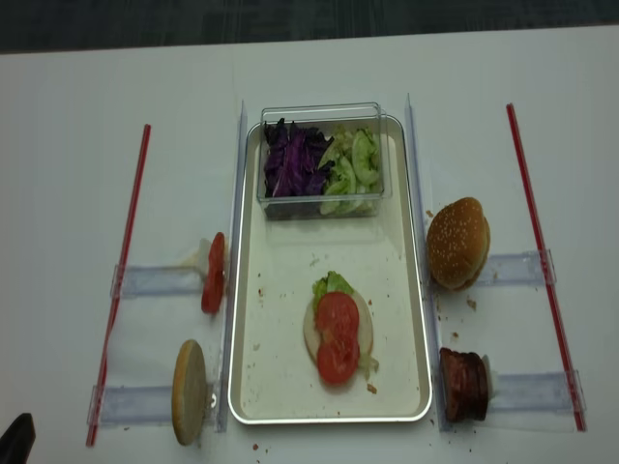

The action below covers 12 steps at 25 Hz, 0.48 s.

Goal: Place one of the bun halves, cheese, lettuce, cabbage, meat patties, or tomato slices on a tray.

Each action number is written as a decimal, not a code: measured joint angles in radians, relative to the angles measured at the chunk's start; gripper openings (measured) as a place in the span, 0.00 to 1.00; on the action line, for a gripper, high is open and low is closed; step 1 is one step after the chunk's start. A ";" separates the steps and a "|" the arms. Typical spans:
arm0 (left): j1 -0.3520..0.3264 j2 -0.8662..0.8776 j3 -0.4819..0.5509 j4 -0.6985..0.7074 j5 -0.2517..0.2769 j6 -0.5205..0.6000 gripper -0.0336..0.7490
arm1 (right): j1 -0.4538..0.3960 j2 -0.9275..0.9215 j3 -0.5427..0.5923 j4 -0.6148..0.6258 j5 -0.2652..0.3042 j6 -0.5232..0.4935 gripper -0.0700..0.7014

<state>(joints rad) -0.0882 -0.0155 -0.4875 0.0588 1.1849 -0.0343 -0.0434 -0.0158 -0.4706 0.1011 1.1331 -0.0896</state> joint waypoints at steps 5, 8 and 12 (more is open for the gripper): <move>0.000 0.000 0.000 0.007 0.002 -0.013 0.58 | 0.000 0.000 0.000 0.000 0.000 0.004 0.62; 0.000 0.000 0.000 0.007 0.002 -0.013 0.58 | 0.000 0.000 0.000 0.000 0.000 0.006 0.62; 0.000 0.000 0.000 0.007 0.002 -0.013 0.58 | 0.000 0.000 0.000 0.000 0.000 0.006 0.62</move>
<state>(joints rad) -0.0882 -0.0155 -0.4875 0.0653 1.1873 -0.0477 -0.0434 -0.0158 -0.4706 0.1011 1.1331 -0.0837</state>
